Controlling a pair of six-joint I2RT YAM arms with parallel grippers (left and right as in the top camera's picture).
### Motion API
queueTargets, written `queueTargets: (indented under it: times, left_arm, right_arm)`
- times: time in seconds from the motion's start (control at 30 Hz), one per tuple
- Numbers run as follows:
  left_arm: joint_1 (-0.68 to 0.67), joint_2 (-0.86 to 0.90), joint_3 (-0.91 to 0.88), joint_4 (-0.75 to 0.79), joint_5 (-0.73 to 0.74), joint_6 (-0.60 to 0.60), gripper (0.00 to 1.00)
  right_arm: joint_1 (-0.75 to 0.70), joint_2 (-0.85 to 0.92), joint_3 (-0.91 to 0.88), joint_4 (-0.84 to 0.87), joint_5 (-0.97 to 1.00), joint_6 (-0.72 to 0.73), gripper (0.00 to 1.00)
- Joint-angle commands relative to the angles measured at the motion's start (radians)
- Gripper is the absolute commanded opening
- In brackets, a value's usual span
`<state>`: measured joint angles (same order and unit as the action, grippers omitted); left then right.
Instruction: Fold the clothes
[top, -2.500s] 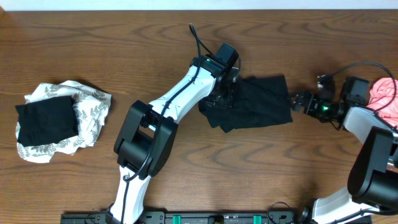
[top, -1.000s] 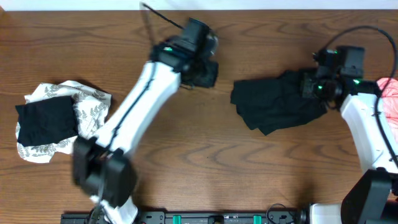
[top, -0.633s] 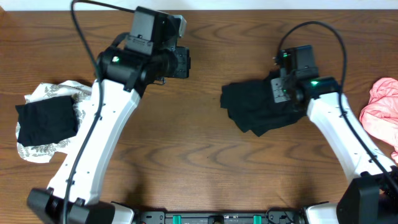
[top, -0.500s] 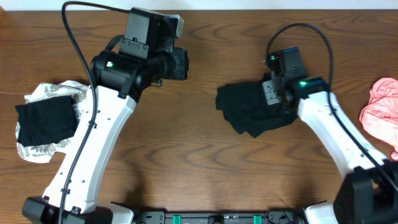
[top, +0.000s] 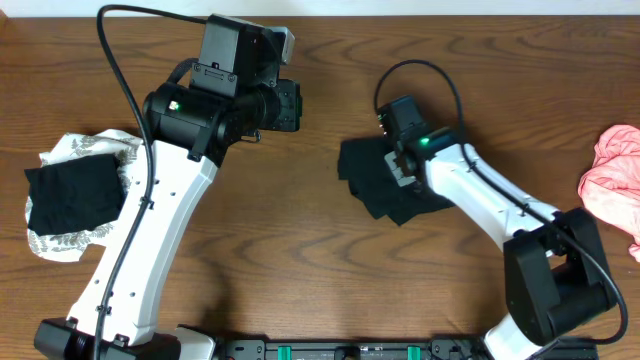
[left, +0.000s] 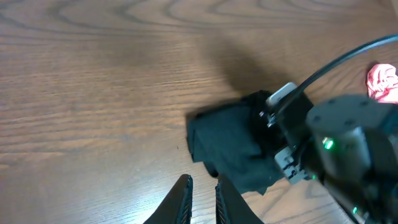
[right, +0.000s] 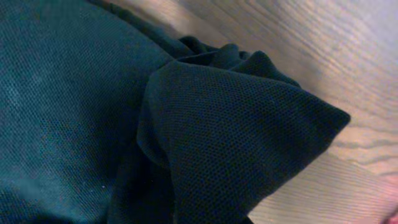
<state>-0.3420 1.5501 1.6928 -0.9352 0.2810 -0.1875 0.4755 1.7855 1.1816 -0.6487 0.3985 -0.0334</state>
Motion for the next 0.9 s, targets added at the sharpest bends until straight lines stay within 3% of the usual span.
queueTargets:
  times: [0.0,0.3,0.57,0.7,0.87]
  left_arm:
    - [0.005,-0.017,0.004,-0.002,-0.016,-0.005,0.15]
    - [0.005,-0.021,0.004,-0.003,-0.063,-0.005,0.15]
    - [0.012,-0.076,0.004,-0.003,-0.219,-0.005,0.15]
    - [0.033,-0.099,0.004,-0.017,-0.208,-0.021,0.15]
    - [0.037,-0.064,-0.018,-0.039,-0.071,-0.112,0.15]
  right_arm:
    - [0.067,0.001,0.048,-0.027,0.119,0.014,0.01]
    - [0.180,0.001,0.121,-0.047,0.415,-0.006,0.01]
    - [0.223,0.000,0.175,-0.048,0.391,-0.028,0.01]
    - [0.210,0.000,0.193,-0.052,0.328,-0.013,0.01]
    - [0.152,-0.002,0.194,-0.103,0.245,0.061,0.01]
